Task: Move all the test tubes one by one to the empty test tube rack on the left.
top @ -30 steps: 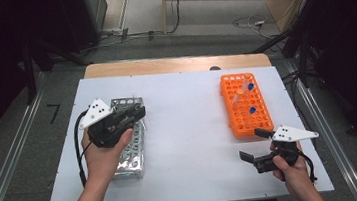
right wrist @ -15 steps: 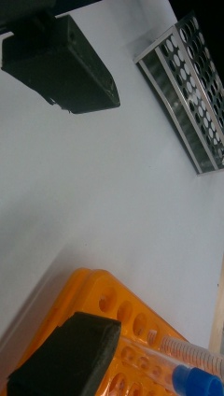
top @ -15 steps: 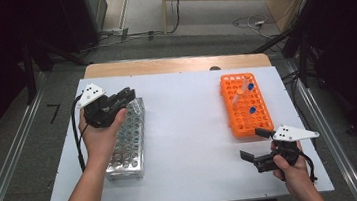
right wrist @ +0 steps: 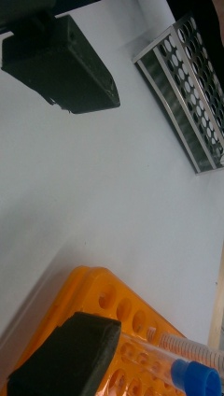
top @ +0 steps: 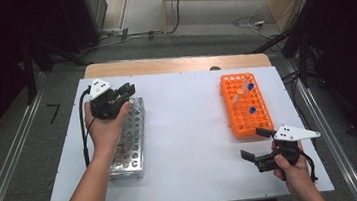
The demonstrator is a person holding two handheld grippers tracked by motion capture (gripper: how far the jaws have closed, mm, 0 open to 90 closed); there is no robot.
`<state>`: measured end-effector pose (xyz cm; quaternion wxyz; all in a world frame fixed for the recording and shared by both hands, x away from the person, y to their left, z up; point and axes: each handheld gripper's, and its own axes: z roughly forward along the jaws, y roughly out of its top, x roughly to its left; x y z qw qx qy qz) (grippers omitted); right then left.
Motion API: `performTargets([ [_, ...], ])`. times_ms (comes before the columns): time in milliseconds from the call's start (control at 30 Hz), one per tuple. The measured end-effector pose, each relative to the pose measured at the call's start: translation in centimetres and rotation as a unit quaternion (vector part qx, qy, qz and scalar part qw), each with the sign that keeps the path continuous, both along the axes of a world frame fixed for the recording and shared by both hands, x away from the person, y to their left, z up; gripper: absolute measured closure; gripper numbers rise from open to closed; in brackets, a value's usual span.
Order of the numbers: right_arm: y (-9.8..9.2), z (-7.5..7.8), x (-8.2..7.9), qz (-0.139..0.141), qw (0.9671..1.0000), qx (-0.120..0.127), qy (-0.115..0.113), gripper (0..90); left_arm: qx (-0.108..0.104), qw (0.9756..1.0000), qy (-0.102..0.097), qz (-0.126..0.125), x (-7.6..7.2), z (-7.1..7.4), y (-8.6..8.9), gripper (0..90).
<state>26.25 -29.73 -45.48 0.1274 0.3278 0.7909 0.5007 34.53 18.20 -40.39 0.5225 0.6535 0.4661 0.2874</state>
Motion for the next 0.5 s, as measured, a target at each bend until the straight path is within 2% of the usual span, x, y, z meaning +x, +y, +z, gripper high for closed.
performTargets([
  [167, 0.0, -0.1, 0.1, 0.000, 1.0000, 0.000, 0.000, 0.0, 0.011, 0.9999, 0.006, 0.009, 0.3, -0.7, 0.0, 76.6],
  [333, 0.0, -0.1, 0.0, 0.000, 1.0000, -0.001, 0.000, 0.0, -0.004, 0.9998, 0.014, 0.014, 0.7, -1.4, 0.2, 76.6],
  [500, 0.0, -0.1, 0.1, 0.001, 1.0000, -0.002, 0.000, 0.0, 0.013, 0.9995, 0.027, 0.013, 0.8, -1.9, -0.4, 76.5],
])
